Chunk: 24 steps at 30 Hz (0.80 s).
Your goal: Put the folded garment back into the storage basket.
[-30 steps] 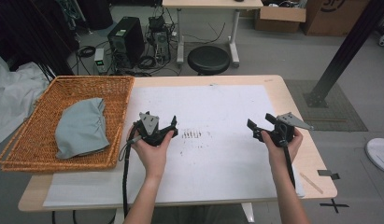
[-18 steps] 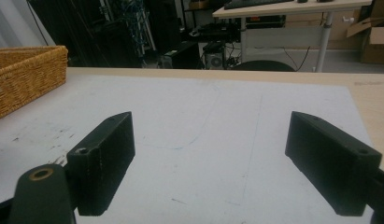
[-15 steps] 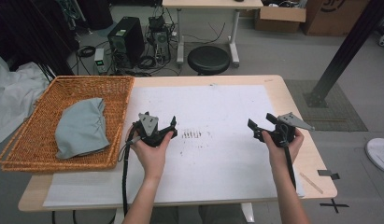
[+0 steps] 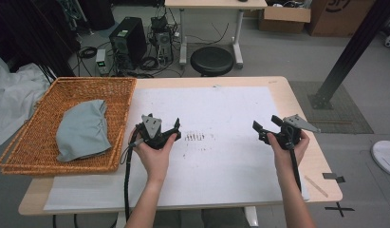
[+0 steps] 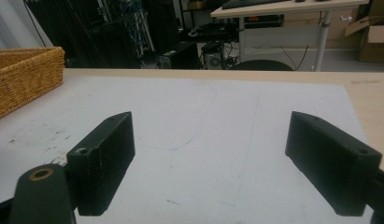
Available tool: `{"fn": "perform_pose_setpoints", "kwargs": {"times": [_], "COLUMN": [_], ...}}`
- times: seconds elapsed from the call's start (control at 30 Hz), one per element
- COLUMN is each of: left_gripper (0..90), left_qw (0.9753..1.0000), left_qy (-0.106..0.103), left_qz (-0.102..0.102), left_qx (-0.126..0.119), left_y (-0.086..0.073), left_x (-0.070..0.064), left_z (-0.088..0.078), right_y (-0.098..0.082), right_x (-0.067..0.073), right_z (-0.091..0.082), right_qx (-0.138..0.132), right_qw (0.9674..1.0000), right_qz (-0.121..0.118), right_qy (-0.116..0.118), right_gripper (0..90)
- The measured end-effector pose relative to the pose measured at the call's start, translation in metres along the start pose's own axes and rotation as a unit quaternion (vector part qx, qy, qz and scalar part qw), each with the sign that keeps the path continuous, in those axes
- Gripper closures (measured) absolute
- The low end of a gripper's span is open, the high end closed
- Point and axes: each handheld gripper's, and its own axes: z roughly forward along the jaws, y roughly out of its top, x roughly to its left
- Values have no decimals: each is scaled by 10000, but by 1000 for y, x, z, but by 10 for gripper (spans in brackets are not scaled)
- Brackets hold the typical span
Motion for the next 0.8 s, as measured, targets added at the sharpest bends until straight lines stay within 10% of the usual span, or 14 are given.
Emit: {"fn": "perform_pose_setpoints", "kwargs": {"times": [0.8], "left_gripper": [46], "left_qw": [10000], "left_qy": [-22], "left_qz": [-21], "left_qx": [0], "left_y": [1], "left_x": [-1], "left_z": [-1], "right_y": [0], "right_x": [1], "right_z": [-1], "right_qx": [-4], "right_qw": [10000], "right_qz": [-11], "right_qy": [9], "right_gripper": [158]}}
